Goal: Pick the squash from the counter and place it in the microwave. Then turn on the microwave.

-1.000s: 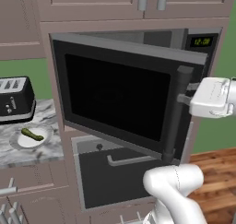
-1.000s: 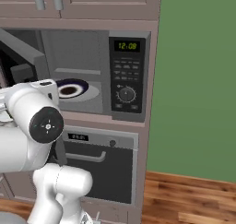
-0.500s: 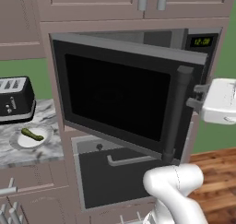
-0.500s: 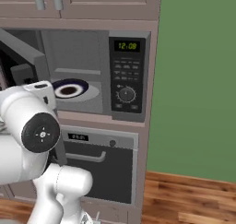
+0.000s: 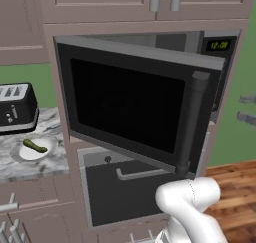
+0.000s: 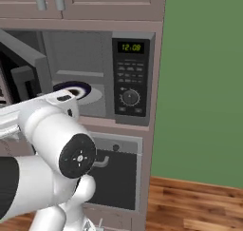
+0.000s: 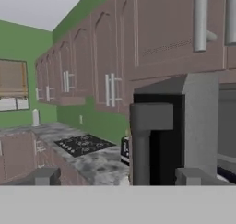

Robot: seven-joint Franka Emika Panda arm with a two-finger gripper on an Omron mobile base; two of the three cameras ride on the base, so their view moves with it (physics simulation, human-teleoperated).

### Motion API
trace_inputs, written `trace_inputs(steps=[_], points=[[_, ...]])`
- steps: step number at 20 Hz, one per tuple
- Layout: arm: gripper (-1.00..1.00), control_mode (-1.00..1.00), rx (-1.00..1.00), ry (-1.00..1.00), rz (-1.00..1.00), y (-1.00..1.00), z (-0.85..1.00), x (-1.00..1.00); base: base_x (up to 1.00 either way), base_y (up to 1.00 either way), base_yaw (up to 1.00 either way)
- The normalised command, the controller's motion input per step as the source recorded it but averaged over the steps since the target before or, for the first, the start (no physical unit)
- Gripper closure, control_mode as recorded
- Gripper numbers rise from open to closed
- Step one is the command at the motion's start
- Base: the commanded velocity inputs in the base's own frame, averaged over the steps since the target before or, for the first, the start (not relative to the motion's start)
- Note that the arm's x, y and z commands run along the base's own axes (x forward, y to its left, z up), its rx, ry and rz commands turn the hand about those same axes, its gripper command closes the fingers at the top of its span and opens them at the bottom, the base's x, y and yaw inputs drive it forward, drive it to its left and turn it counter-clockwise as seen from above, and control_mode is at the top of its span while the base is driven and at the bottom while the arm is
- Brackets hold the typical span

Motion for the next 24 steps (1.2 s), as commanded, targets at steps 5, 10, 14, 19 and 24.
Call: trace_inputs(steps=[5,10,14,19,24], points=[[-1.0,-1.0,0.03,0.0,0.25,-0.67,0.0,0.0,0.0,0.0,0.0],[-1.0,-1.0,0.01,0.0,0.27,-0.46,0.0,0.0,0.0,0.0,0.0],[-1.0,-1.0,0.02,0.0,0.14,-0.09,0.0,0.15,0.0,0.0,0.0],[-1.0,-1.0,0.02,0.0,0.06,0.0,0.0,0.37,0.0,0.0,0.0],[-1.0,-1.0,0.02,0.0,0.06,0.0,0.0,0.42,0.0,0.0,0.0]])
